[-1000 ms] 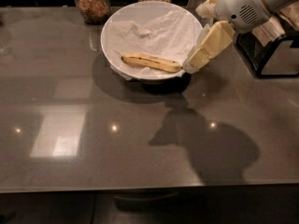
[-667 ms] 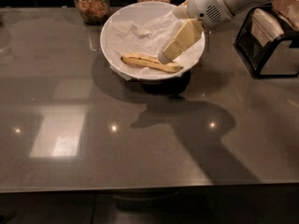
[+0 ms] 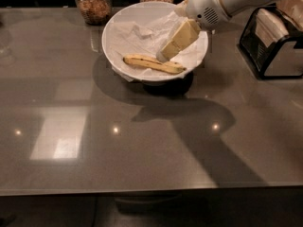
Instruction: Pick banana from white bowl
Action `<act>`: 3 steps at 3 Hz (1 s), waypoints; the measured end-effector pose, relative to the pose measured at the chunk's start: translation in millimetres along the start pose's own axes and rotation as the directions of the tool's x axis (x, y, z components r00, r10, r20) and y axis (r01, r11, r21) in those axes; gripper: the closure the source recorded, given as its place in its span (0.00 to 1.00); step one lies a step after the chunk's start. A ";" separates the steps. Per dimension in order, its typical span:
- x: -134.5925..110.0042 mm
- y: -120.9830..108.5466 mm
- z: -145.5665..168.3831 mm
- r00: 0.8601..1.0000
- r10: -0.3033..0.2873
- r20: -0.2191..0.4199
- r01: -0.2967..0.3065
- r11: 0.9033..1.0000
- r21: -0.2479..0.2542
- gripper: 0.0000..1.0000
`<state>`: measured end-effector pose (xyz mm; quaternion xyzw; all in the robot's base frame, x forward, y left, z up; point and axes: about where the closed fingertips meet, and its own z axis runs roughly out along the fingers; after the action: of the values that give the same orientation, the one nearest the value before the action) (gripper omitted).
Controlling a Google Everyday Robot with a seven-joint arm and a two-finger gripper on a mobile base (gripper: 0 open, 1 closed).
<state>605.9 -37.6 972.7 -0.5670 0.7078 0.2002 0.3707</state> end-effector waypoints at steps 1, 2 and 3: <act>-3.0 -22.4 24.4 1.000 -0.023 0.007 0.022 0.999 0.039 0.00; 4.6 -37.6 49.4 1.000 -0.020 -0.020 0.021 0.999 0.048 0.19; 22.4 -41.0 71.0 0.998 0.011 -0.062 -0.009 1.000 0.029 0.38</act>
Offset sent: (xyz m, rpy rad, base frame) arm 0.0764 0.0266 -0.0507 -0.0600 -0.0430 -0.0495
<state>664.2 -13.6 915.8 -0.5641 0.7246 0.1741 0.3557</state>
